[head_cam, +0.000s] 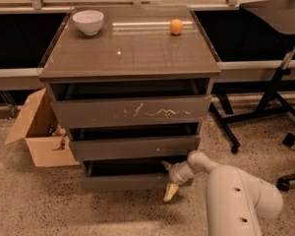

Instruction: Open bottom drawer

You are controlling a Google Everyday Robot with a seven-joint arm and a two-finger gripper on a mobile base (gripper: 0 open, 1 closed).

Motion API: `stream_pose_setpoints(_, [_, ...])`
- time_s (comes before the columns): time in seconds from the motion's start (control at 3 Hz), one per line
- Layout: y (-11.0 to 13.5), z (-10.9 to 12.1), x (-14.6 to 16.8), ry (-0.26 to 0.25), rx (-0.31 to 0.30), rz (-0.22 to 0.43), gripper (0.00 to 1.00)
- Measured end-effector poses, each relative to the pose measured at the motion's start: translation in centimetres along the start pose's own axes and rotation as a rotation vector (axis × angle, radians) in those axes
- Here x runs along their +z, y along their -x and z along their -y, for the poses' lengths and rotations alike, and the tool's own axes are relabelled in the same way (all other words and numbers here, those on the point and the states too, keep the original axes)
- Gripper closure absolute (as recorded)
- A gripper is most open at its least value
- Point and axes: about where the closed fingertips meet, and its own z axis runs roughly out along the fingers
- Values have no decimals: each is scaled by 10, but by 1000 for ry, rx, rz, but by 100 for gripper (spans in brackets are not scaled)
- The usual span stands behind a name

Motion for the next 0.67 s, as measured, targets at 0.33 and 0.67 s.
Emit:
stream_pose_setpoints(0.33, [0, -14, -5, 56, 19, 17, 26])
stream_pose_setpoints(0.67, [3, -20, -8, 74, 25, 18, 49])
